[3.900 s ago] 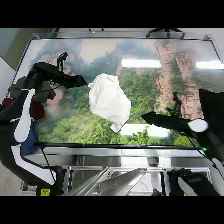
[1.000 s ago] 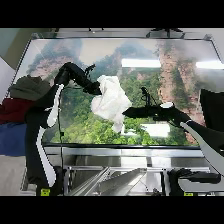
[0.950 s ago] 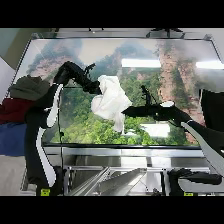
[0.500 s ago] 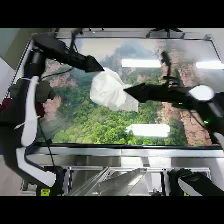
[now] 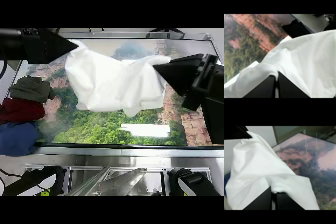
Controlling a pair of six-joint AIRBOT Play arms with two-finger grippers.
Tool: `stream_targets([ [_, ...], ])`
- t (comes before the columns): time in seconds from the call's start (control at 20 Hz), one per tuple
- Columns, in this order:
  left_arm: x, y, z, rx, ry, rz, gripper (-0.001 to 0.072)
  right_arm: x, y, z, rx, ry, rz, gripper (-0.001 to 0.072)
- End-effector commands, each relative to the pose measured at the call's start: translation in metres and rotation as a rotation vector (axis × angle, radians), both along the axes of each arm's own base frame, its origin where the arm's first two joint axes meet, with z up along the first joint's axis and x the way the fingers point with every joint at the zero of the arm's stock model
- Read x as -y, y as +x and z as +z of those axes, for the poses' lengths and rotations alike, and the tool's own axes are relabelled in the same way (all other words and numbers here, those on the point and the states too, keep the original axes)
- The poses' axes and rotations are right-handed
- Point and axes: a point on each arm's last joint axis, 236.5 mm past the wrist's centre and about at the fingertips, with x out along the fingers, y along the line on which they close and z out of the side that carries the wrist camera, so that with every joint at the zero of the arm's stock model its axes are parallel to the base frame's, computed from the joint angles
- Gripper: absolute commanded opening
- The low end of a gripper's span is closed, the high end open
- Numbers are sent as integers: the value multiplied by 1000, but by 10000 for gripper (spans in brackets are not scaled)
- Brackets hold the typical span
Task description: Fold the shirts.
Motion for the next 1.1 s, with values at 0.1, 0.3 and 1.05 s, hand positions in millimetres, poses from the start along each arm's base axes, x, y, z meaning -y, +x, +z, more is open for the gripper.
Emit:
stream_targets([
  [0.1, -3, 8, -128, -406, 157, -6, 14, -13, 28, -127, -405, -159, 71, 21],
  [0.3, 12, 20, -266, -725, 243, -74, 14, -9, 68, -265, -697, -258, 5, 23],
  [1.05, -68, 67, -397, -1006, 178, 143, 686, 133, 112, -380, -1029, -217, -317, 502],
])
